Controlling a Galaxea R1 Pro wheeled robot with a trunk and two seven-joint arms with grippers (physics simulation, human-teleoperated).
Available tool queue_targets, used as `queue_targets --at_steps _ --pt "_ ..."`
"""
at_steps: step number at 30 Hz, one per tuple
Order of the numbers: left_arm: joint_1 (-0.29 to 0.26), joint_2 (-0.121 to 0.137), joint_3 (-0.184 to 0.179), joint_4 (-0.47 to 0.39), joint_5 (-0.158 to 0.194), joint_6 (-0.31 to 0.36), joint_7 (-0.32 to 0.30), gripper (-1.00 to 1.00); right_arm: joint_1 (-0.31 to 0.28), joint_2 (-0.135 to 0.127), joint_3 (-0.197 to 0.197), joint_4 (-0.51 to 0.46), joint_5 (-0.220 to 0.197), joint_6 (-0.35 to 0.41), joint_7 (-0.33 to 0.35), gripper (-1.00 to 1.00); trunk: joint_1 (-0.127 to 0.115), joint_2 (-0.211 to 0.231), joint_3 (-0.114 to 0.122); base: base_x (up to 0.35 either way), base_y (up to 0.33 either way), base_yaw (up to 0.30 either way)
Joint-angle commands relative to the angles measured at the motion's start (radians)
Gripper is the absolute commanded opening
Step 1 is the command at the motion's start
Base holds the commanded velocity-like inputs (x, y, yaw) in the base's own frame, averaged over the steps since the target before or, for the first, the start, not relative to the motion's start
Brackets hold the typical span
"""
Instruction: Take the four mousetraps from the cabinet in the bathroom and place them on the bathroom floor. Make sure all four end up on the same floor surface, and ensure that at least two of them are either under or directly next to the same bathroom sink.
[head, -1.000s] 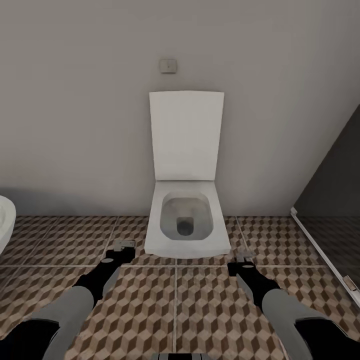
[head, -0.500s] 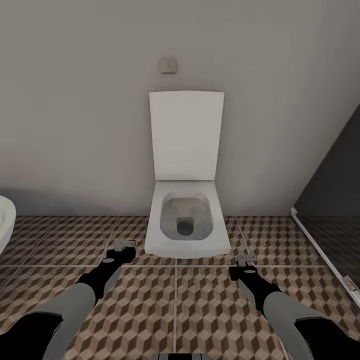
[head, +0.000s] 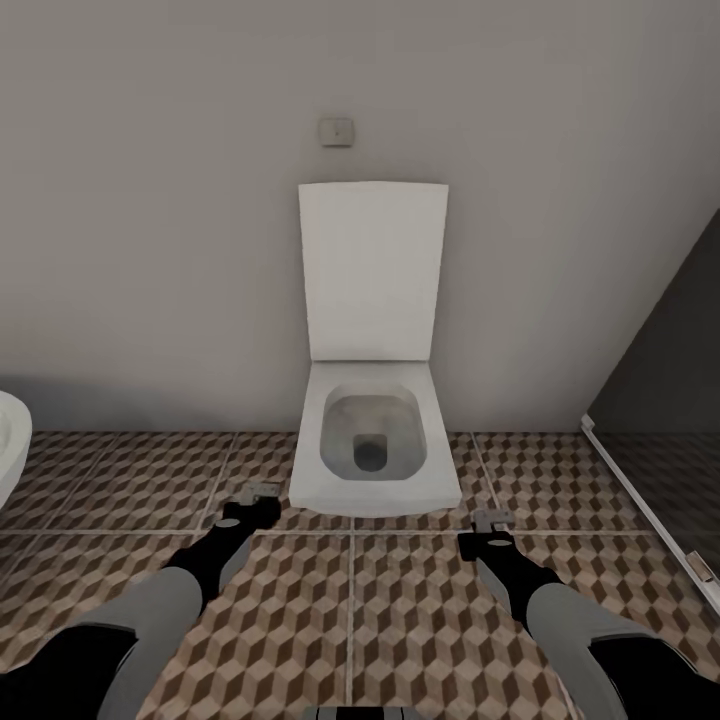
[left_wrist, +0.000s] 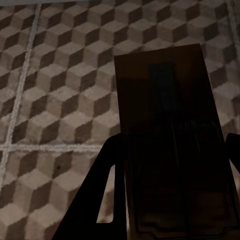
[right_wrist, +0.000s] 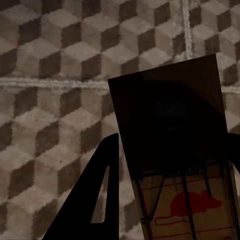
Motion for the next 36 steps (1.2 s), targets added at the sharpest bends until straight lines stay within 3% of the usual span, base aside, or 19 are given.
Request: queue_targets --at_steps 1,36 --pt "0.0 0.0 -0.009 -0.001 0.006 0.002 0.008 -1.0 0.0 0.0 0.007 -0.002 -0.002 0.007 -0.001 -1.0 0.0 0.0 -0.001 0.0 0.0 0.0" --pt "0.0 0.008 -0.006 0.005 0.009 -0.016 0.006 -1.0 0.0 -0.001 0.008 -0.015 0.004 0.008 -0.001 -1.0 0.016 -0.008 -0.136 0.0 0.0 0.0"
